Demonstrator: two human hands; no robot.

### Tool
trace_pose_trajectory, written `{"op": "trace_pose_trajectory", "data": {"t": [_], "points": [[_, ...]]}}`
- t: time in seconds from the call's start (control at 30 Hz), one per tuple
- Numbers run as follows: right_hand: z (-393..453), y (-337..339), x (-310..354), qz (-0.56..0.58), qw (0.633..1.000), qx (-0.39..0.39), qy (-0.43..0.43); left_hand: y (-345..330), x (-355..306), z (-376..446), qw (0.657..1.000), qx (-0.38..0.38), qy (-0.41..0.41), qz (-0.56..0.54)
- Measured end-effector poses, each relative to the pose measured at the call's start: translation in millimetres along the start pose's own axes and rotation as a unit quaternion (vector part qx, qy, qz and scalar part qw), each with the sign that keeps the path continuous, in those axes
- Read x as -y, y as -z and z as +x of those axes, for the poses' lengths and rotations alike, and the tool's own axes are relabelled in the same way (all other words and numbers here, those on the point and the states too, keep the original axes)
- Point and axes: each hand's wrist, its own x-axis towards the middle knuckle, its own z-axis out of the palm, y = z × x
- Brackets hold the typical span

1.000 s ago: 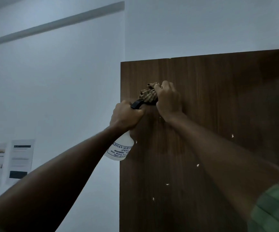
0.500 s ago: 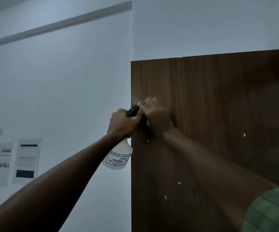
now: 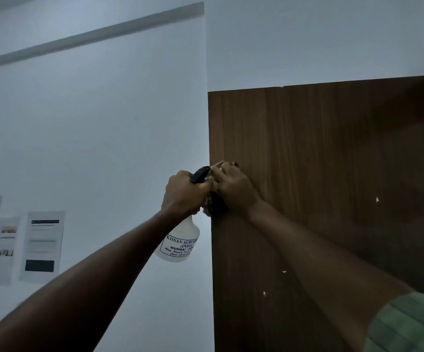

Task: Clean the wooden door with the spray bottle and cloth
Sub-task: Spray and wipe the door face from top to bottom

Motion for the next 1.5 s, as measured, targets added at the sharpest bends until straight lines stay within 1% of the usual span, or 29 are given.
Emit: {"op": "trace_pose_trajectory", "data": {"t": [0.03, 0.07, 0.1, 0.13, 0.2, 0.27, 0.43, 0.53, 0.67, 0.77, 0.8, 0.83, 0.9, 0.97, 1.0, 1.03, 1.07, 1.13, 1.17, 1.2, 1.23, 1.27, 1.3, 1.33, 1.37, 1.4, 1.43, 1.47, 1.5], "points": [[-2.5, 2.2, -4.8, 0.002, 1.000, 0.009, 0.028, 0.2, 0.8, -0.3, 1.000, 0.001, 0.002, 0.000], [3.3, 4.2, -13.2, 0.007, 0.999, 0.015, 0.027, 1.0, 1.4, -1.1, 1.000, 0.002, 0.002, 0.001], [15.2, 6.9, -20.9, 0.016, 1.000, 0.018, -0.010, 1.8, 1.7, -1.9, 1.000, 0.005, 0.001, 0.003], [29.5, 9.8, -26.9, 0.022, 0.997, 0.015, -0.077, 2.1, 2.4, -2.8, 1.000, 0.011, 0.003, 0.006], [54.3, 17.0, -35.4, 0.043, 0.972, 0.004, -0.233, 0.9, 7.1, -5.4, 1.000, 0.018, 0.008, 0.019], [64.8, 20.2, -38.6, 0.052, 0.955, 0.013, -0.291, -2.1, 15.4, -10.6, 0.999, 0.027, 0.011, 0.037], [46.8, 32.4, -37.0, 0.023, 0.972, 0.089, -0.215, -13.8, 39.6, -30.1, 0.991, 0.088, 0.034, 0.092], [38.7, 37.2, -29.1, -0.012, 0.975, 0.111, -0.194, -19.9, 43.4, -38.2, 0.991, 0.076, 0.056, 0.093], [29.7, 36.3, -18.3, -0.029, 0.977, 0.100, -0.187, -22.5, 38.8, -38.8, 0.996, 0.044, 0.066, 0.029], [0.7, 34.5, 10.1, -0.009, 0.974, 0.055, -0.218, -20.3, 33.4, -42.3, 0.998, 0.031, 0.044, -0.014], [-18.9, 33.7, 25.6, 0.012, 0.977, 0.044, -0.209, -18.9, 32.4, -44.4, 0.999, 0.025, 0.045, -0.018], [-42.3, 33.0, 41.6, 0.028, 0.982, 0.042, -0.184, -17.4, 32.2, -47.1, 0.999, 0.020, 0.047, -0.018], [-88.0, 33.0, 65.7, 0.040, 0.993, 0.052, -0.094, -16.0, 32.8, -50.8, 0.998, 0.019, 0.049, -0.017], [-102.7, 34.4, 61.6, 0.043, 0.996, 0.077, -0.027, -14.4, 33.7, -53.2, 0.998, 0.029, 0.052, -0.028], [-93.0, 35.1, 50.7, 0.044, 0.995, 0.088, -0.029, -13.7, 34.4, -52.8, 0.998, 0.032, 0.050, -0.030], [-76.4, 35.1, 39.4, 0.042, 0.993, 0.085, -0.073, -12.8, 34.5, -51.5, 0.998, 0.033, 0.043, -0.028], [-56.1, 37.4, 27.0, 0.037, 0.985, 0.071, -0.153, -12.7, 33.7, -49.7, 0.998, 0.037, 0.037, -0.029], [-17.4, 43.3, 8.8, 0.036, 0.944, 0.037, -0.325, -13.2, 32.7, -46.5, 0.998, 0.040, 0.034, -0.033], [-7.0, 43.9, 9.2, 0.034, 0.926, 0.024, -0.374, -13.5, 31.3, -46.0, 0.998, 0.039, 0.032, -0.033], [-5.1, 43.3, 15.4, 0.028, 0.920, 0.016, -0.390, -13.7, 29.5, -46.2, 0.998, 0.040, 0.029, -0.037], [-11.7, 42.1, 26.6, 0.022, 0.925, 0.016, -0.379, -13.8, 28.5, -46.6, 0.998, 0.041, 0.028, -0.042], [-27.0, 40.8, 41.9, 0.023, 0.940, 0.021, -0.340, -14.1, 28.3, -47.7, 0.998, 0.042, 0.026, -0.047], [-48.0, 40.4, 58.7, 0.029, 0.963, 0.030, -0.268, -14.2, 29.0, -48.3, 0.998, 0.041, 0.024, -0.050], [-72.7, 39.5, 72.4, 0.033, 0.985, 0.039, -0.163, -14.5, 30.7, -48.6, 0.997, 0.041, 0.024, -0.054], [-94.4, 39.7, 78.8, 0.027, 0.996, 0.048, -0.066, -15.4, 32.0, -49.7, 0.997, 0.043, 0.023, -0.057], [-106.2, 42.0, 75.4, 0.021, 0.997, 0.068, -0.009, -16.8, 33.3, -50.0, 0.997, 0.048, 0.024, -0.060], [-107.2, 43.9, 64.3, 0.021, 0.997, 0.081, 0.000, -18.2, 34.2, -50.1, 0.996, 0.054, 0.025, -0.062], [-99.1, 43.7, 49.4, 0.016, 0.996, 0.084, -0.036, -19.9, 33.4, -49.6, 0.996, 0.059, 0.023, -0.064], [-84.8, 43.2, 35.0, 0.001, 0.992, 0.071, -0.106, -21.7, 31.4, -49.2, 0.996, 0.064, 0.018, -0.064]]}}
